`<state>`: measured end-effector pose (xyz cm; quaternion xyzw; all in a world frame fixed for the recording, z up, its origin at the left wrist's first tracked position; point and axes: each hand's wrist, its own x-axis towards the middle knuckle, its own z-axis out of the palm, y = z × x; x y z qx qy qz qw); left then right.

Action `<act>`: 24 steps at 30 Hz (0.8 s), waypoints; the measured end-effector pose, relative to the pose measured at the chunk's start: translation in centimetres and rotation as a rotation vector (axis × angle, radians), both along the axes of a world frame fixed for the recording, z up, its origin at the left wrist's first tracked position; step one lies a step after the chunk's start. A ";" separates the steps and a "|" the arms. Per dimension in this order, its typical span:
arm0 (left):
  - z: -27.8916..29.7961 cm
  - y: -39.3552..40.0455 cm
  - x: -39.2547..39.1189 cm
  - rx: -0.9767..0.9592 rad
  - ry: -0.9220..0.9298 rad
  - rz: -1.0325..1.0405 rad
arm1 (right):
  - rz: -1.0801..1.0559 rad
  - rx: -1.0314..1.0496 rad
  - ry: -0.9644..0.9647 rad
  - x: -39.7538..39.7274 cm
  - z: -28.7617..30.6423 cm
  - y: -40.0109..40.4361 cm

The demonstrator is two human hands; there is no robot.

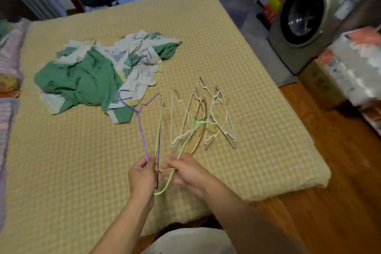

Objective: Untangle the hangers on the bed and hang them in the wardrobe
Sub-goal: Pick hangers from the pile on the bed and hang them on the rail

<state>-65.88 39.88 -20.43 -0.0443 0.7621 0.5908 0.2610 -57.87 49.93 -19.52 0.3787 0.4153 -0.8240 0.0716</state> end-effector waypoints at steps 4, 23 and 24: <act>0.0 1.1 0.1 0.028 -0.027 -0.166 | -0.400 -0.008 0.025 0.1 1.2 -1.6; 3.5 -6.2 10.7 -0.118 -0.302 -1.547 | -1.687 0.231 -0.352 22.0 3.8 -24.0; 3.7 -6.0 11.7 -0.126 -0.276 -1.628 | -1.685 0.224 -0.419 23.1 3.5 -25.7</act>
